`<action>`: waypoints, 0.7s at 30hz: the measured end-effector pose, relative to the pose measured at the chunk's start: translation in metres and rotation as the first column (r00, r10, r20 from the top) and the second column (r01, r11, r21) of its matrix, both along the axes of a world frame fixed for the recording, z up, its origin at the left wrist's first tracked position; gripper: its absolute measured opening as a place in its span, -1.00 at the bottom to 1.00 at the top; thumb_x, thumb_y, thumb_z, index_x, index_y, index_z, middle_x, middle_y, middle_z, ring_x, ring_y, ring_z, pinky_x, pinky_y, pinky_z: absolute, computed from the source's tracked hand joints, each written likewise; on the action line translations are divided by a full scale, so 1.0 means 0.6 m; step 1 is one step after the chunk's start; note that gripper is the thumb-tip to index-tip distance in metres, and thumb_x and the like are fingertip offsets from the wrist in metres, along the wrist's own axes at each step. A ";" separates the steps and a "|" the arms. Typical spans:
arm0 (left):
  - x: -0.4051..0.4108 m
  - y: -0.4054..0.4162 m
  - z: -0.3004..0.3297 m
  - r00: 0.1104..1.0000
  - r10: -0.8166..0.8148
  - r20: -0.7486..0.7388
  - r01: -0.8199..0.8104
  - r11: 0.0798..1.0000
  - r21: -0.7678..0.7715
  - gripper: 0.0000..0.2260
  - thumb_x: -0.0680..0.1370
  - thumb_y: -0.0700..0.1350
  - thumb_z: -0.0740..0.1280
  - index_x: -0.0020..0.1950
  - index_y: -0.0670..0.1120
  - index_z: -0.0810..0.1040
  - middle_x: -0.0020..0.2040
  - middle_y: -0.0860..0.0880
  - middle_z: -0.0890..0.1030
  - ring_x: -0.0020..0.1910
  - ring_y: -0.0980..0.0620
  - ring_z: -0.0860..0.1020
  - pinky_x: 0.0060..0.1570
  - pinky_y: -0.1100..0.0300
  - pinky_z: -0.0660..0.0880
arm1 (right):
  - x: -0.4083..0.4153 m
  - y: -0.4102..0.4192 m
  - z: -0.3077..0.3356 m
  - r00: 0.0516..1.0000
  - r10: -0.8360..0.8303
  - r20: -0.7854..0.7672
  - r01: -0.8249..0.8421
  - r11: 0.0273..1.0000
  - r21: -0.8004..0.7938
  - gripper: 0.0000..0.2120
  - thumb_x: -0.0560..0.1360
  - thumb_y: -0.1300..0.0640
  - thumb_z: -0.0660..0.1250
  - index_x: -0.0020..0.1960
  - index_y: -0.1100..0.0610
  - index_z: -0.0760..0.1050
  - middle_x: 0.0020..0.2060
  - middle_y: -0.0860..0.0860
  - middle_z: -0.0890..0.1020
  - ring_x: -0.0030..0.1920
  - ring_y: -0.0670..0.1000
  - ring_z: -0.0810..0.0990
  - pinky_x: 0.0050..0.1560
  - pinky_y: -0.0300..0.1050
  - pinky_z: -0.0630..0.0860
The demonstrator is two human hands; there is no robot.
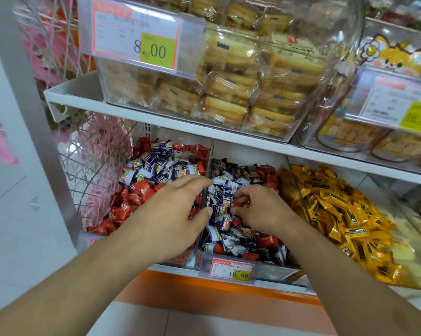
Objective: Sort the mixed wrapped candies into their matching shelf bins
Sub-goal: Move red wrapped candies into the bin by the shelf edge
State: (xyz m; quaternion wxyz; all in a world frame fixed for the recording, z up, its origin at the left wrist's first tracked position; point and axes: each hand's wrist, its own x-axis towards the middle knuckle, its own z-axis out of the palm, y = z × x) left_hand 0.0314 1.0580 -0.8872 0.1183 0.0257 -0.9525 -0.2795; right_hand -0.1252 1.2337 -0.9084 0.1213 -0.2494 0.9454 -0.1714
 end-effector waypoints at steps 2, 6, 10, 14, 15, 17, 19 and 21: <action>-0.001 -0.002 -0.002 1.000 -0.003 -0.003 0.003 1.000 -0.003 -0.49 0.66 0.13 0.25 0.60 0.16 0.23 0.55 0.27 0.25 0.53 0.22 0.23 0.46 0.34 0.14 | -0.003 0.002 -0.004 1.000 -0.019 0.012 0.020 0.998 -0.061 -0.66 0.52 0.06 0.55 0.26 0.04 0.62 0.04 -0.09 0.64 -0.01 -0.09 0.61 -0.04 -0.26 0.55; -0.003 -0.004 -0.004 1.000 -0.004 -0.004 0.004 1.000 -0.003 -0.51 0.65 0.14 0.25 0.58 0.17 0.26 0.53 0.29 0.26 0.50 0.22 0.26 0.48 0.28 0.20 | 0.000 0.007 -0.006 0.999 -0.029 -0.041 0.024 0.993 -0.114 -0.83 0.50 0.18 0.56 0.05 0.01 0.67 -0.12 -0.11 0.63 -0.12 -0.14 0.59 -0.24 -0.43 0.39; -0.003 -0.003 0.000 0.999 0.010 -0.041 -0.011 1.000 -0.004 -0.57 0.65 0.11 0.27 0.53 0.16 0.34 0.48 0.30 0.33 0.47 0.24 0.30 0.45 0.31 0.21 | 0.002 0.013 0.012 0.990 -0.100 -0.101 0.074 0.969 -0.234 -0.88 0.49 0.15 0.57 -0.08 -0.05 0.68 -0.22 -0.14 0.67 -0.16 -0.21 0.62 -0.21 -0.45 0.43; -0.001 -0.002 0.011 0.994 0.059 -0.091 -0.059 0.998 0.007 -0.61 0.63 0.08 0.32 0.47 0.17 0.42 0.41 0.28 0.41 0.41 0.25 0.36 0.36 0.36 0.22 | 0.019 0.012 0.052 0.987 -0.158 -0.001 0.138 0.867 -0.480 -0.90 0.48 0.14 0.57 -0.13 -0.02 0.68 -0.31 -0.09 0.69 -0.22 -0.21 0.65 -0.12 -0.31 0.52; -0.001 -0.001 0.016 0.992 0.073 -0.100 -0.071 0.997 0.024 -0.59 0.62 0.09 0.34 0.47 0.18 0.42 0.40 0.28 0.43 0.39 0.26 0.38 0.34 0.36 0.25 | 0.031 0.008 0.065 0.988 -0.127 0.092 0.157 0.821 -0.549 -0.91 0.48 0.15 0.57 -0.11 0.00 0.69 -0.28 -0.07 0.71 -0.22 -0.20 0.66 -0.11 -0.28 0.53; 0.000 0.000 0.022 0.991 0.084 -0.105 -0.077 0.995 0.070 -0.53 0.58 0.14 0.39 0.47 0.19 0.41 0.35 0.28 0.47 0.30 0.29 0.43 0.26 0.37 0.30 | 0.060 -0.003 0.088 0.968 -0.007 0.250 0.173 0.741 -0.649 -0.93 0.49 0.18 0.56 -0.07 0.05 0.72 -0.21 0.00 0.74 -0.20 -0.13 0.68 -0.07 -0.20 0.59; 0.003 0.001 0.028 0.990 0.097 -0.106 -0.087 0.991 0.098 -0.57 0.54 0.14 0.43 0.40 0.22 0.47 0.24 0.30 0.54 0.13 0.30 0.50 0.17 0.33 0.42 | 0.083 -0.012 0.103 0.942 0.105 0.318 0.159 0.697 -0.700 -0.92 0.51 0.22 0.54 -0.01 0.11 0.72 -0.16 0.08 0.76 -0.17 -0.06 0.69 -0.07 -0.13 0.64; 0.005 -0.001 0.030 0.981 0.147 -0.125 -0.136 0.987 0.089 -0.74 0.54 0.09 0.45 0.22 0.25 0.57 -0.03 0.30 0.61 -0.11 0.27 0.56 -0.06 0.37 0.50 | 0.093 -0.012 0.108 0.926 0.152 0.346 0.153 0.685 -0.712 -0.90 0.53 0.24 0.51 0.04 0.14 0.71 -0.13 0.10 0.76 -0.10 -0.02 0.73 -0.03 -0.08 0.68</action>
